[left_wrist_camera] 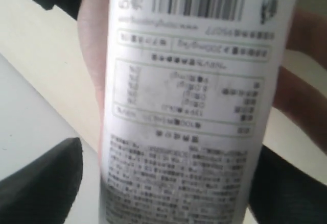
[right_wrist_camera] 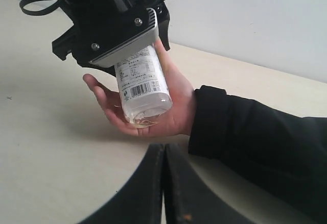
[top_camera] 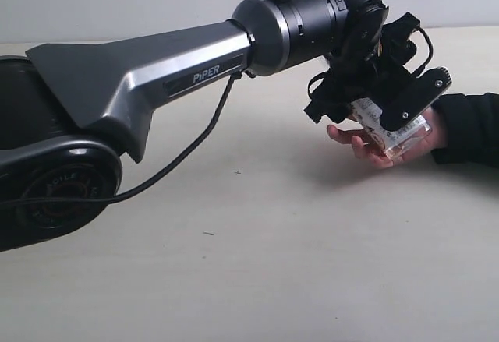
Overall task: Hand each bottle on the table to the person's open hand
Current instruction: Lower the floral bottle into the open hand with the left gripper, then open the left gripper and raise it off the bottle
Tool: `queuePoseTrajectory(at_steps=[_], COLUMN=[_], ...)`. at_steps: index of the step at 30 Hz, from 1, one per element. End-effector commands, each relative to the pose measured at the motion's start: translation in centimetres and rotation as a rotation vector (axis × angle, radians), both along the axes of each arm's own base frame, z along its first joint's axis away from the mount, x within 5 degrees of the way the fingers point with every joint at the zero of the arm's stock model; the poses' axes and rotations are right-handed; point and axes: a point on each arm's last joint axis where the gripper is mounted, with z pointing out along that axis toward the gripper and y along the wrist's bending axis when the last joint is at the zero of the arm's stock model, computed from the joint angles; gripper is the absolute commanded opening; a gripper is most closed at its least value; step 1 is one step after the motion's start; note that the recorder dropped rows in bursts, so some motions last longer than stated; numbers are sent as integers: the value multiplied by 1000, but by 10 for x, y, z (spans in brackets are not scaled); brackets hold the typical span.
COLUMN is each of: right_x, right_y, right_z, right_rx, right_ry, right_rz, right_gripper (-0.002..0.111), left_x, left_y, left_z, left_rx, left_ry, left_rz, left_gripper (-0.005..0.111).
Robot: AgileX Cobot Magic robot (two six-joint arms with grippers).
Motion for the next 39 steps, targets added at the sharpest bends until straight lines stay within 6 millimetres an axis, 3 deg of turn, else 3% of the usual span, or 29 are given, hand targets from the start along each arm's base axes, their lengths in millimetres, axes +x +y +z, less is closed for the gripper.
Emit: queuePoseTrajectory(at_steps=[1,7,16,26,34,39], right_x=[0,0,0,0,0,0], right_y=[-1,-1,0,-1,-1,-1], right_z=[-1,-1,-1,-1,-1,-1], right_rx=[-2,-2,-1,-2,-2,-2], right_ry=[-5,-5,-4,-5,-5,-5], right_rz=[-6,-6,-6,-6,-6,-6], right_gripper=[0,0,0,0,0,0], left_x=[-2,-3,-4,-7,-11,-14], left_y=[2,8,14,21,22,28], left_z=[27,50,57,85,97,94], left_rx=[-57,-70,-36,-207,-518,-462], left_ry=[-33,-65,-77,-45,123,165], left_rz=[15,57,94,297,640,716], left_gripper=[81,81,81,81,81,81])
